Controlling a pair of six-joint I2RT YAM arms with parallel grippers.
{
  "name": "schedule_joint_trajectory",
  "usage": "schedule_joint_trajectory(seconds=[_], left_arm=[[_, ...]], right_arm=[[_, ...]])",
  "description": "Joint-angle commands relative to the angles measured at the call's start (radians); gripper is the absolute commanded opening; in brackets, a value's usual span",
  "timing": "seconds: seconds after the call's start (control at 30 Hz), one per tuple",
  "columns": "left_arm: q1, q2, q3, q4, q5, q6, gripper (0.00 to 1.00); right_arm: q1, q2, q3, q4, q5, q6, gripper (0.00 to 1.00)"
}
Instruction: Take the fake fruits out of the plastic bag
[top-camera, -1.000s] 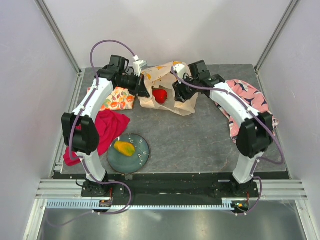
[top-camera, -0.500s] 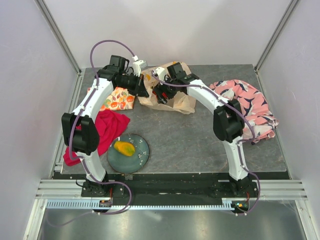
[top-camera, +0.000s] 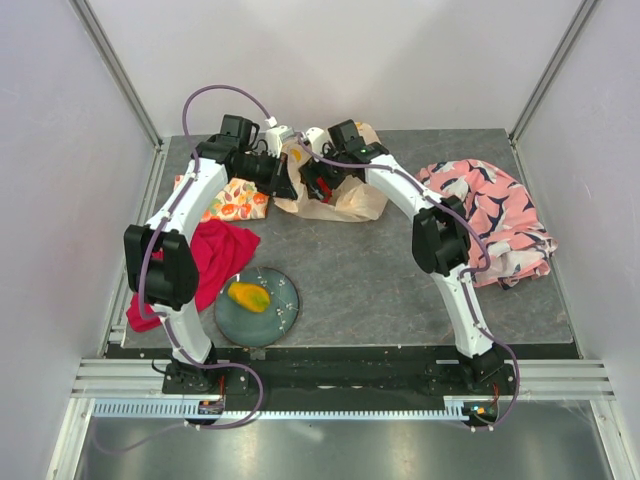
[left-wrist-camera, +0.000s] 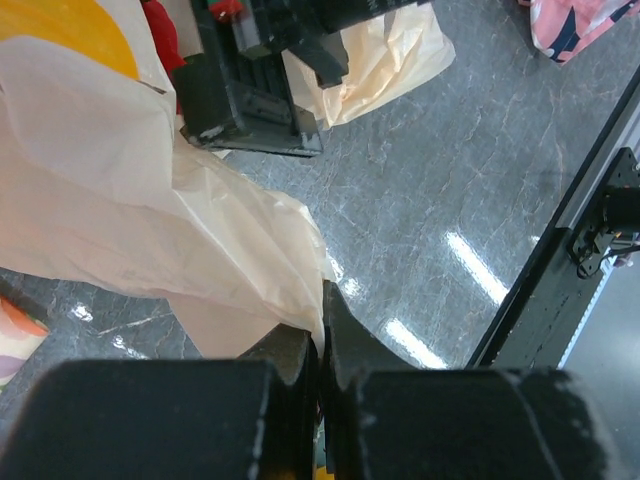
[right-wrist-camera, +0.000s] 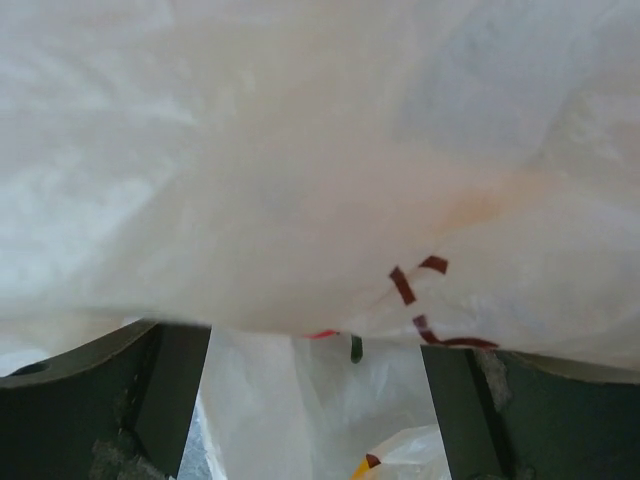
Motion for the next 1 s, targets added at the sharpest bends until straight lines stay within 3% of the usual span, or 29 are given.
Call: schedule_joint_trajectory(seconds=[0.0, 0.2, 0.47, 0.7, 0.8, 0.97], left_arm=[[0.003, -0.062, 0.024, -0.036, -0.048, -0.023, 0.02], [0.0, -0.219, -0.05, -0.108, -0.146, -0.004, 0.02], [-0.002, -0.154, -0.059, -0.145, -0.085, 0.005, 0.02], [-0.002, -0.068, 0.008, -0.133, -0.111, -0.01, 0.02], [0.0, -0.035, 0.043, -0.124, -0.113, -0.013, 0.02], [-0.002, -0.001, 0.077, -0.122, -0.109, -0.017, 0.02]], right_arm=[[-0.042, -0.106, -0.031, -0.008, -0.21, 0.01, 0.88], [-0.07, -0.177, -0.086, 0.002, -0.299, 0.049, 0.87], [-0.036, -0.025, 0.016, 0.008, -0.163, 0.053, 0.84], [-0.021, -0.092, -0.039, 0.038, -0.16, 0.053, 0.76], [-0.006, -0.123, -0.092, 0.058, -0.137, 0.027, 0.77], [0.011, -0.039, -0.045, 0.043, -0.002, 0.039, 0.91]])
